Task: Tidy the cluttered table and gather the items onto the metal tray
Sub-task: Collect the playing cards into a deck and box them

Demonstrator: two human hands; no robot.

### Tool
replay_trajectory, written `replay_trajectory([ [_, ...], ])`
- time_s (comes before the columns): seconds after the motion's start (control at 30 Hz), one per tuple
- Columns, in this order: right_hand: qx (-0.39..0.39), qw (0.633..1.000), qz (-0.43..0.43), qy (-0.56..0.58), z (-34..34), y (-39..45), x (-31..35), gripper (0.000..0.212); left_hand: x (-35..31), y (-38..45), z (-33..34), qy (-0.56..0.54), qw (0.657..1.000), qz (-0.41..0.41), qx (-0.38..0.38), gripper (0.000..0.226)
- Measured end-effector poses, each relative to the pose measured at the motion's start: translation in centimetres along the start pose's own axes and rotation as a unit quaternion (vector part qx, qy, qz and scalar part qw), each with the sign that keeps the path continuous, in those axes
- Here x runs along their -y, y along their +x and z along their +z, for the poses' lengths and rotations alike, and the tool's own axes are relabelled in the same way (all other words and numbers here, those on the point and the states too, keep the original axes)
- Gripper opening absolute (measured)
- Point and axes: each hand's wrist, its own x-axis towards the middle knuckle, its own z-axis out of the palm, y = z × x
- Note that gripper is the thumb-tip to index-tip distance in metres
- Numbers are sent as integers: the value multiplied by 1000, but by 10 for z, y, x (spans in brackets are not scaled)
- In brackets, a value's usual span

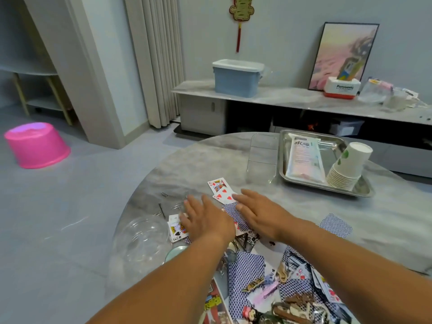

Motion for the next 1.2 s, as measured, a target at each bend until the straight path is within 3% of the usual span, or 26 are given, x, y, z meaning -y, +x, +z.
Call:
replay_trajectory([
  [0.1,-10,1000,-24,-8,-1,42,13,52,0,16,0,-11,998,-54,-42,79],
  [0.27,45,998,-17,-51,3,99,19,54,5,29,20,-15,994,-104,-27,67],
  [0.4,56,988,-47,-136,15,97,5,50,-4,31,33,17,998,-57,-16,65],
  [0.6,81,994,-69,-39,-4,46,-15,47,-31,3,45,18,999,34,29,78],
  [0.9,74,997,4,10,-16,-52,-34,44,-50,-72,60,9,980,164,110,83],
  [1.0,-19,996,66,52,-21,-81,-45,41,-53,-89,60,-44,970,198,132,73],
  [1.1,-170,971,147,87,-29,-103,-70,42,-46,-96,58,-84,976,186,83,65],
  [1.13,-175,967,175,65,-33,-110,-81,42,-43,-99,58,-70,979,181,59,65],
  [1.2,-103,965,241,8,-37,-118,-97,47,-32,-103,58,-36,985,166,39,64],
])
